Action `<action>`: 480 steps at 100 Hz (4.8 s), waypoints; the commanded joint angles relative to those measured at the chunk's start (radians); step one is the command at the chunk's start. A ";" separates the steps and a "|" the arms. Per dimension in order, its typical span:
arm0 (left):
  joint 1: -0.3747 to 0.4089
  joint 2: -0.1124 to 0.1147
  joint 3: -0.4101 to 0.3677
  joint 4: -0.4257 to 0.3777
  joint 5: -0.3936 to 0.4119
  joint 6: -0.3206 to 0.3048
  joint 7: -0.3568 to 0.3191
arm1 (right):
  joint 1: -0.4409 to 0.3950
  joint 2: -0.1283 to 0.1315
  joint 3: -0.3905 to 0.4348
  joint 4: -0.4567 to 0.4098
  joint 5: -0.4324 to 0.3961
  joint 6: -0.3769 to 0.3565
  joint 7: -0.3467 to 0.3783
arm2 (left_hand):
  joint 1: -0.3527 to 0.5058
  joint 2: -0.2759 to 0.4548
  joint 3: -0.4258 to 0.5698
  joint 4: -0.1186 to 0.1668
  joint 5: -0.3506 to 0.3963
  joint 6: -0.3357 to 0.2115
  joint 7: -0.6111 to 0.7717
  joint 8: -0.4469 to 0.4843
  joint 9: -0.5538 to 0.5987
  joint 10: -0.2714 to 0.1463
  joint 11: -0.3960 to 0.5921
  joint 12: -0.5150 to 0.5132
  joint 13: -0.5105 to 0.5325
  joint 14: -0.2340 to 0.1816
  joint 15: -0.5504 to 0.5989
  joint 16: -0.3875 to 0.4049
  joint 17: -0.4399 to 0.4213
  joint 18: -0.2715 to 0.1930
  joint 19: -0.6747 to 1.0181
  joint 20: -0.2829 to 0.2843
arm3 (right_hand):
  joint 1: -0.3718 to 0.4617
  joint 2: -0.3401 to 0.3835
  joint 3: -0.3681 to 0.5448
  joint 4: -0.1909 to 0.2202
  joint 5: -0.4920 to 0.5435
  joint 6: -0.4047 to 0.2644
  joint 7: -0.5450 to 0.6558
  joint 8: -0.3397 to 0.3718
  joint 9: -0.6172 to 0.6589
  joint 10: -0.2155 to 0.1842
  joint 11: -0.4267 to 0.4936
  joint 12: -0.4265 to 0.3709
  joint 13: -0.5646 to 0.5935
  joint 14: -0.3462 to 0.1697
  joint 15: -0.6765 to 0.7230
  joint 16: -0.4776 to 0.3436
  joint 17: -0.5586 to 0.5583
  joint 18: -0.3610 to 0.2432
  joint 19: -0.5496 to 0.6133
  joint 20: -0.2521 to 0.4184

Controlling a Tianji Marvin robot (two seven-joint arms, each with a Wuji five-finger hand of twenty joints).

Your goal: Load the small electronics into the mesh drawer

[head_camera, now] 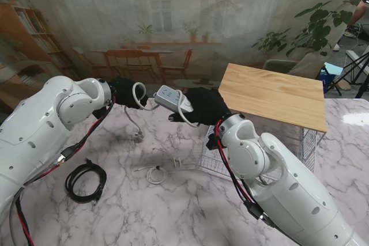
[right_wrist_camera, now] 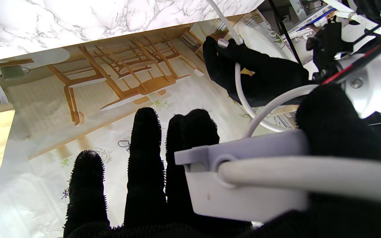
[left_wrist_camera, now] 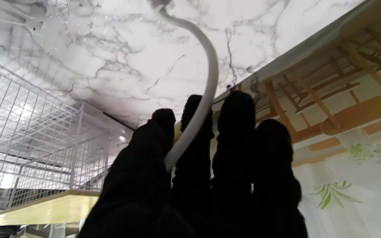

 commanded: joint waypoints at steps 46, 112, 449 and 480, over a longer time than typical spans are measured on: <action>-0.032 -0.005 0.021 0.096 0.062 0.120 0.031 | 0.019 -0.007 0.004 0.006 0.003 0.023 -0.008 | -0.306 0.070 -0.045 0.036 -0.316 0.114 -0.437 -0.151 -0.520 0.097 -0.423 -0.381 -0.329 0.049 -0.355 -0.187 -0.252 -0.030 -0.301 -0.096 | 0.184 0.176 0.376 -0.001 0.095 -0.114 0.064 0.031 0.027 -0.047 0.050 0.008 -0.011 -0.002 0.059 0.009 -0.006 -0.001 -0.007 0.012; 0.002 0.028 -0.084 0.140 0.262 0.065 0.003 | 0.055 -0.008 -0.020 0.039 -0.008 0.039 0.000 | -0.464 -0.082 -0.030 0.000 -0.469 0.124 -0.581 -0.218 -0.890 0.137 -0.631 -0.527 -0.529 0.052 -0.426 -0.254 -0.338 -0.064 -0.416 -0.130 | 0.178 0.196 0.353 0.000 0.077 -0.142 0.059 0.027 0.017 -0.052 0.048 0.005 -0.019 -0.005 0.055 0.007 -0.010 -0.004 -0.007 0.010; 0.196 0.002 -0.052 -0.318 -0.280 -0.211 0.013 | 0.262 -0.045 -0.151 0.233 -0.001 0.200 -0.020 | 0.085 0.074 0.062 -0.015 -0.004 -0.045 0.195 0.130 0.061 0.080 0.091 -0.032 0.169 0.031 0.091 -0.091 0.206 0.001 0.124 -0.068 | 0.208 0.207 0.335 -0.004 0.060 -0.109 0.072 0.008 -0.002 -0.021 0.074 -0.006 -0.034 0.016 0.072 0.005 -0.017 -0.001 -0.002 -0.026; 0.207 0.006 -0.124 -0.412 -0.276 -0.221 -0.007 | 0.270 -0.050 -0.167 0.242 0.002 0.206 -0.025 | 0.085 0.073 0.056 -0.012 -0.002 -0.050 0.201 0.147 0.074 0.060 0.147 0.022 0.201 0.000 0.167 -0.051 0.246 -0.004 0.174 -0.053 | 0.210 0.207 0.333 -0.003 0.060 -0.107 0.073 0.006 -0.003 -0.020 0.077 -0.010 -0.036 0.019 0.077 0.004 -0.021 0.001 0.002 -0.037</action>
